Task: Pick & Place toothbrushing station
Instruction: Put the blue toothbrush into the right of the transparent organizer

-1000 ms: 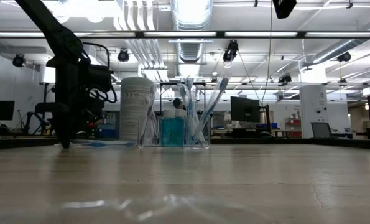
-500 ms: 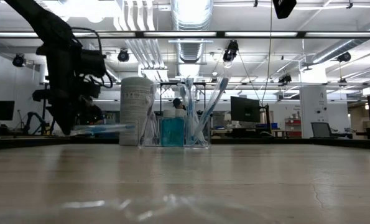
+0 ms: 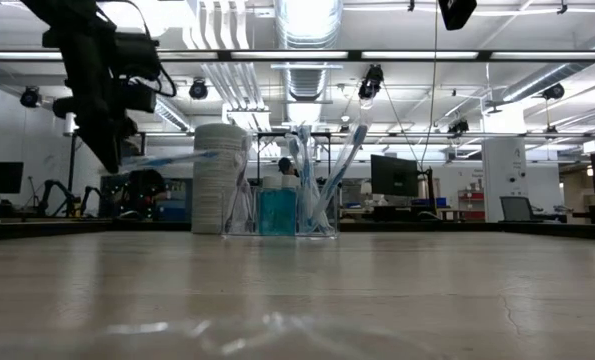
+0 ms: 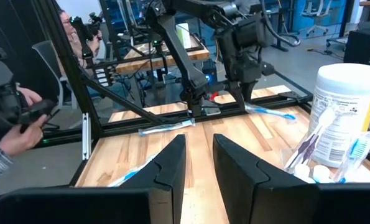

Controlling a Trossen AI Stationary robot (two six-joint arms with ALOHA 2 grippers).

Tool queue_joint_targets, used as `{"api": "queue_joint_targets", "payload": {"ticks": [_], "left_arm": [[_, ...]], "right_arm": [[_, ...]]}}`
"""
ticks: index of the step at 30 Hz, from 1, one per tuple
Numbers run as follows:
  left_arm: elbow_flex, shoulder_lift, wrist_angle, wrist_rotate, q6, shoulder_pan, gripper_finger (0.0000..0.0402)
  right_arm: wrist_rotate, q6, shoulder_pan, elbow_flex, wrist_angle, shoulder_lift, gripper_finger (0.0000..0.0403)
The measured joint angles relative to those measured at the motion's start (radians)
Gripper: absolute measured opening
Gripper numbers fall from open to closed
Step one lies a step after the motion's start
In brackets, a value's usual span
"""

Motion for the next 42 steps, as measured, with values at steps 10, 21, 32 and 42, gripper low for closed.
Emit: {"api": "queue_joint_targets", "payload": {"ticks": [10,21,32,42], "left_arm": [[0.102,0.0,-0.004,0.019,0.011,-0.048,0.0052],[0.189,0.0,0.015,0.157,0.022,-0.049,0.0053],[0.187,0.0,0.151,0.317,0.02,-0.052,0.0053],[0.184,0.0,0.232,0.377,-0.044,-0.054,0.0053]], "right_arm": [[0.0,0.0,0.0,0.0,0.0,0.0,0.0071],[0.0,0.0,0.0,0.0,0.0,0.0,0.0076],[0.0,0.0,0.0,0.0,0.0,0.0,0.0073],[0.0,0.0,0.0,0.0,0.0,0.0,0.0076]]}}
